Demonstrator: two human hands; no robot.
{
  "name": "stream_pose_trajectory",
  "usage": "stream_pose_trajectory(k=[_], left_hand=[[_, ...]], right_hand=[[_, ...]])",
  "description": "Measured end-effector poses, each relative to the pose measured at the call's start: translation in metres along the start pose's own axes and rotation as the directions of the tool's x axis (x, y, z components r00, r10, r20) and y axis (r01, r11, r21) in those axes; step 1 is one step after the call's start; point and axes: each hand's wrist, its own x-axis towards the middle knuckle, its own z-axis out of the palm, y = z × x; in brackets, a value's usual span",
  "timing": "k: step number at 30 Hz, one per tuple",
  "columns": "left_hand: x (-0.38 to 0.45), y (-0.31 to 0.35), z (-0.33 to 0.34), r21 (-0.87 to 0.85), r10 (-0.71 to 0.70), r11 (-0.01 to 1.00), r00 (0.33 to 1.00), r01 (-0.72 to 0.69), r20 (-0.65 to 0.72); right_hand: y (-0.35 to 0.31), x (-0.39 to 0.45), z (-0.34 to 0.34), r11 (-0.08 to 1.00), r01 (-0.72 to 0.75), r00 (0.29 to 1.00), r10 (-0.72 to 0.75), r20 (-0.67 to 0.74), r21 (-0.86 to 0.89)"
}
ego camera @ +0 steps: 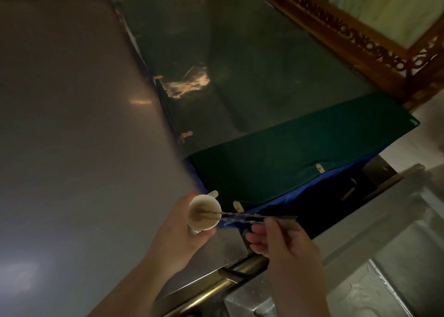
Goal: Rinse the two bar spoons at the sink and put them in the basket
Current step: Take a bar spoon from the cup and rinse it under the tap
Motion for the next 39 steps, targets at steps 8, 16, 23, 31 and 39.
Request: stream_pose_trajectory(k=[8, 16, 23, 31, 39], left_hand=[[0.001, 0.001, 0.001, 0.031, -0.035, 0.999, 0.999, 0.036, -0.016], [0.001, 0.007, 0.000, 0.044, -0.005, 0.999, 1.000, 0.006, -0.022], [0.000, 0.012, -0.004, 0.037, -0.015, 0.999, 1.000, 0.016, -0.012], [0.002, 0.032, -0.013, 0.222, 0.022, 0.975, 0.999, -0.031, 0.040], [0.007, 0.088, -0.017, 0.585, 0.115, 0.808, 0.992, -0.068, -0.043]], right_hand=[[-0.002, -0.003, -0.016, 0.964, -0.033, 0.996, 0.053, -0.068, 0.265], [-0.015, -0.020, -0.038, 0.874, -0.130, 0.986, 0.165, -0.036, 0.468], [-0.037, -0.034, -0.071, 0.822, -0.245, 0.962, 0.273, 0.021, 0.514], [-0.051, -0.042, -0.138, 0.766, -0.235, 0.948, 0.317, -0.034, 0.599], [-0.050, -0.054, -0.223, 0.693, -0.054, 0.934, 0.290, -0.209, 0.719]])
